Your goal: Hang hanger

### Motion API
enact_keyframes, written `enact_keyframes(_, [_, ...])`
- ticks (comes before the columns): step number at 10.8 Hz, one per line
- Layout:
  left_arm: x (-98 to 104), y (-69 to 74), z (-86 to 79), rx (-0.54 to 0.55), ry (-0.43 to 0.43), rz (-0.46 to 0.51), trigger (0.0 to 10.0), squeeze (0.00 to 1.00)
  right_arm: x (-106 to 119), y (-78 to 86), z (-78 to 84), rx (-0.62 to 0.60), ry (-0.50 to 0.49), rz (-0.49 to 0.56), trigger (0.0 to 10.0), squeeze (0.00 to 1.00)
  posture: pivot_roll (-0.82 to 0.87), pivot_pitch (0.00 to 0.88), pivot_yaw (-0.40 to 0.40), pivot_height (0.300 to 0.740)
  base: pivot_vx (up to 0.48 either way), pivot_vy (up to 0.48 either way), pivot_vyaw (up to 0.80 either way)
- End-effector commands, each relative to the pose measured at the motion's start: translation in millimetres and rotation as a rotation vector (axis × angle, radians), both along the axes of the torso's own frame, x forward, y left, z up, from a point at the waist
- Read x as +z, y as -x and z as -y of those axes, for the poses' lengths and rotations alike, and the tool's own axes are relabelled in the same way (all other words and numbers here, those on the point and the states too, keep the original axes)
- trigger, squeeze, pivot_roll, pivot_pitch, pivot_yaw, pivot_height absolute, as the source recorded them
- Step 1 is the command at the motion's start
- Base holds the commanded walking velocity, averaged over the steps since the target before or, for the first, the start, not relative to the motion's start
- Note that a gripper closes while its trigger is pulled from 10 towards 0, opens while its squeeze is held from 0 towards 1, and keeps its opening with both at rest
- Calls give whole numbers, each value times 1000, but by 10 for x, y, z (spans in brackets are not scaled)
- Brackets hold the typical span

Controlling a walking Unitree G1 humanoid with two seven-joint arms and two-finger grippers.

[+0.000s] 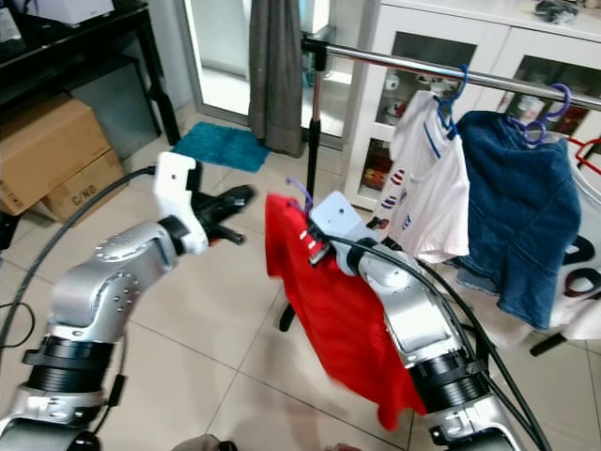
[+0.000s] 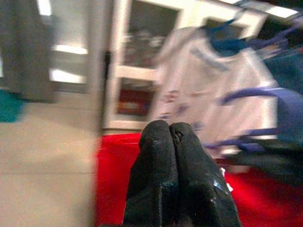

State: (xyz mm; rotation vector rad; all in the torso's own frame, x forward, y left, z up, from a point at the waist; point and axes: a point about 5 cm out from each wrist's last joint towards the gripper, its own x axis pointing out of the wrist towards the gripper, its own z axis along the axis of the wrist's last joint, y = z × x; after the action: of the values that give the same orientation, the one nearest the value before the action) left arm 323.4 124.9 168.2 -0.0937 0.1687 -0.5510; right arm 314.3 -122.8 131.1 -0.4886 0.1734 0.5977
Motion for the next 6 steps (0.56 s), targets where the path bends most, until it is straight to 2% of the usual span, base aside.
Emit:
enact_keyframes(1, [-1, -61, -142, 84, -64, 19, 0, 0, 108, 34, -52, 69, -39, 31, 0, 0, -90, 0, 3, 740, 0, 0, 0])
enact_keyframes(2, [8, -133, -283, 154, -153, 51, 0, 0, 162, 103, -95, 139, -106, 27, 0, 0, -90, 0, 5, 740, 0, 0, 0])
enact_keyframes(3, [17, -157, -328, 150, -175, 38, 0, 0, 207, 128, -79, 143, -148, 30, 0, 0, -91, 0, 14, 740, 0, 0, 0])
enact_keyframes(4, [27, -82, -172, 21, -72, 17, 0, 0, 249, 112, -51, 103, -209, 39, 0, 0, -94, 0, 21, 740, 0, 0, 0])
enact_keyframes(5, [-1, -23, -76, -45, -15, 3, 4275, 0, 281, 99, -49, 80, -246, 54, 0, 0, -97, 0, 25, 740, 0, 0, 0])
enact_keyframes(6, [14, 84, 126, -179, 242, 24, 10000, 804, 378, 62, -63, 36, -316, 109, 0, 0, -100, 0, 28, 740, 0, 0, 0])
